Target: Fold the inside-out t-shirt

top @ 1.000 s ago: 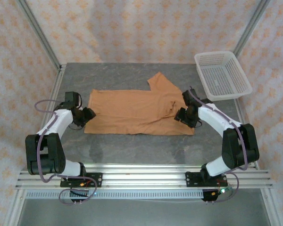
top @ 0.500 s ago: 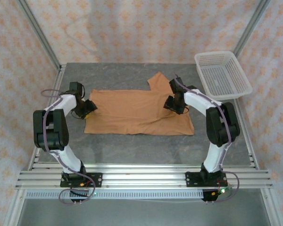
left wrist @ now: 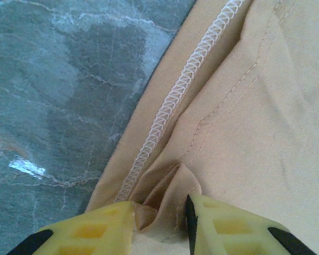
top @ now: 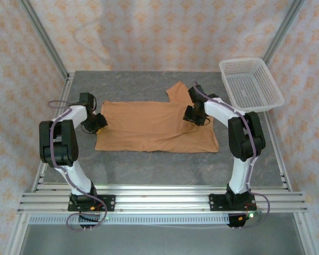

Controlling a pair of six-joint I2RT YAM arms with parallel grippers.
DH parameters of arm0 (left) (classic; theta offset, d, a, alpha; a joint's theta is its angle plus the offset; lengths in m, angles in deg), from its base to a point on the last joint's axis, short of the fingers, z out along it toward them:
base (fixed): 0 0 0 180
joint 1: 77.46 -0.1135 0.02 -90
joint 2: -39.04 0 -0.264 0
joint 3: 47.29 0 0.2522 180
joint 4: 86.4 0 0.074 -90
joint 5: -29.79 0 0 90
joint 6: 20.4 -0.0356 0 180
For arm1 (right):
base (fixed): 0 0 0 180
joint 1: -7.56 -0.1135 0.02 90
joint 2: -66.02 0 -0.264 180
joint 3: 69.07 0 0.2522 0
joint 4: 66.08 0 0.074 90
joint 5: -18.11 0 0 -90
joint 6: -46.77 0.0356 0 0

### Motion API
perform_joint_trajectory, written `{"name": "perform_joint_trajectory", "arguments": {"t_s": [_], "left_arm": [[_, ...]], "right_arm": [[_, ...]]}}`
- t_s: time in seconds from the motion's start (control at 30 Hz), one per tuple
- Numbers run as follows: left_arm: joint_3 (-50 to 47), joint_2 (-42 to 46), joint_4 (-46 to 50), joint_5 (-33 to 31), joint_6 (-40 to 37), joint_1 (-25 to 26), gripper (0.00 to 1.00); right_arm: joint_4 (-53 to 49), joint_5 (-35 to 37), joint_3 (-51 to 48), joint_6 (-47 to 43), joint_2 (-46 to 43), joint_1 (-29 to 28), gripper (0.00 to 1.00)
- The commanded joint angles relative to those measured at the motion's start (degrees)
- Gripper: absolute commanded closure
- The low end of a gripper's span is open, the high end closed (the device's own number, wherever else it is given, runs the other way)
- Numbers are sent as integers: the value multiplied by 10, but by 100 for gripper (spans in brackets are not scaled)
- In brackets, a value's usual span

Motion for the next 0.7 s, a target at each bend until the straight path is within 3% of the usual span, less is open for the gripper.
{"name": "perform_joint_trajectory", "arguments": {"t_s": [0.0, 0.07, 0.13, 0.23, 0.67], "left_arm": [[11, 5, 24, -24, -12, 4, 67], [10, 9, 25, -24, -12, 4, 67], [10, 12, 25, -23, -12, 4, 67], [11, 14, 26, -22, -11, 4, 69], [11, 20, 28, -19, -10, 4, 70]], "right_arm": [[-7, -3, 14, -7, 20, -2, 62], [-6, -6, 12, -5, 20, -2, 67], [-5, -7, 11, -3, 14, -3, 83], [-11, -5, 12, -1, -5, -4, 95], [-28, -7, 68, 12, -2, -8, 100]]}}
